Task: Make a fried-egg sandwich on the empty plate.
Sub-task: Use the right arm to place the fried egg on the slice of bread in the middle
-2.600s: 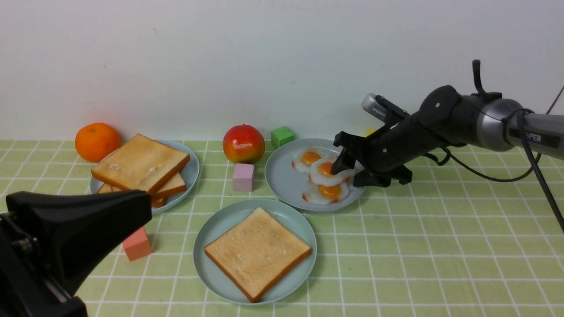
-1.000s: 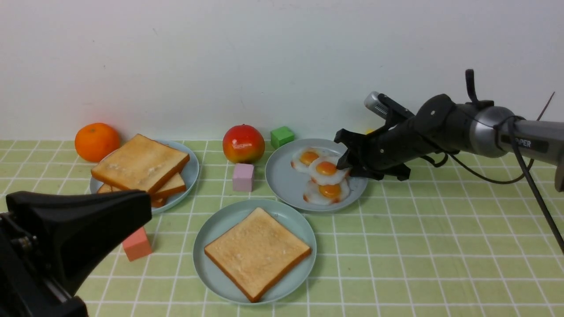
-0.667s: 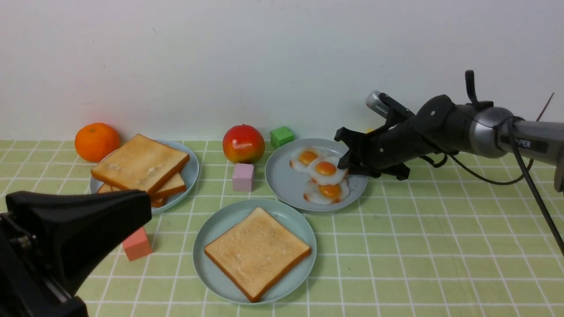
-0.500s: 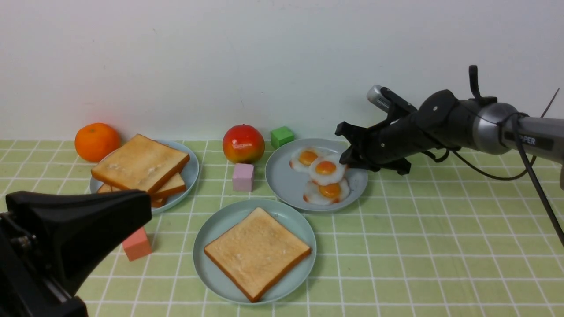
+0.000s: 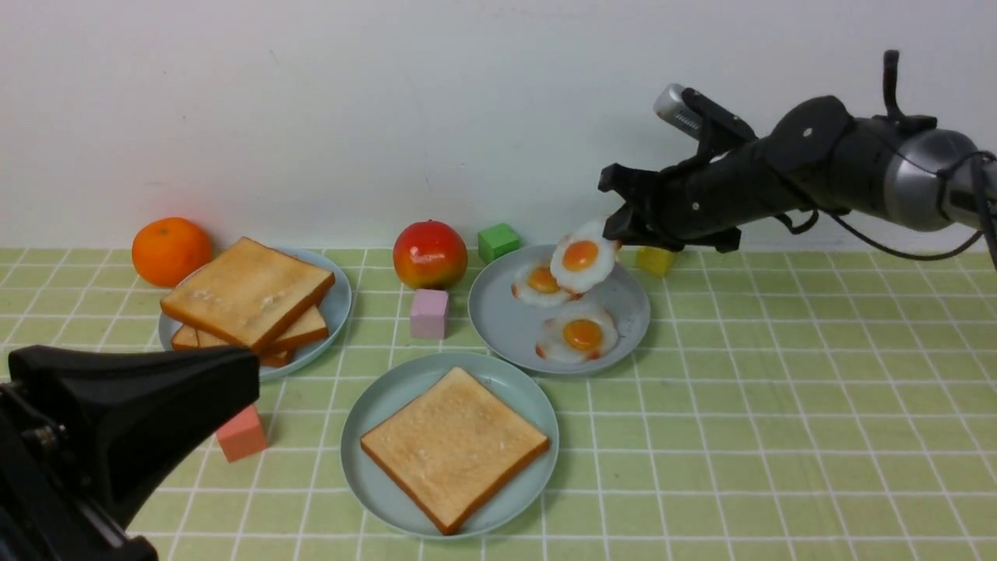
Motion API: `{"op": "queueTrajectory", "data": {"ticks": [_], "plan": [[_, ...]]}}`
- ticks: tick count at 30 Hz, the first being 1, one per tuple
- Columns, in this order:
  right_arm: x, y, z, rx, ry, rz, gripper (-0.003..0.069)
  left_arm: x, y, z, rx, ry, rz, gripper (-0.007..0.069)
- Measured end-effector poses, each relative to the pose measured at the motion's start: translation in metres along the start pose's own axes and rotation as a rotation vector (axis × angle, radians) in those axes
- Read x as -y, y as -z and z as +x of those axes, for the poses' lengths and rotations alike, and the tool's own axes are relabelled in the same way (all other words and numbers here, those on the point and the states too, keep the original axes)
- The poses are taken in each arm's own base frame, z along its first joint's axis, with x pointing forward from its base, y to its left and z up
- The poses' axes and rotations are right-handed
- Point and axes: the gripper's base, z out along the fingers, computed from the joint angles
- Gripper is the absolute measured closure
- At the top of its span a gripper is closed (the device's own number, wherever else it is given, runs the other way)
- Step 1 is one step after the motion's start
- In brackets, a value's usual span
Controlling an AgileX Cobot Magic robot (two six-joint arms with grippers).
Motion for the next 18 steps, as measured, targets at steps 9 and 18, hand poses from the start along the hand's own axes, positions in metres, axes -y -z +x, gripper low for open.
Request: {"op": "queueTrajectory", "data": {"ticks": [9, 18], "plan": [[-0.067, 0.053, 0.053, -0.194, 0.191, -0.179, 0.0568, -0.009, 0.001, 0.006, -0.07, 0.002, -0.095, 0.0605], [-0.103, 0.017, 0.135, -0.327, 0.151, -0.265, 0.0568, -0.015, 0.002, 0.008, -0.084, 0.035, -0.169, 0.0602]]}}
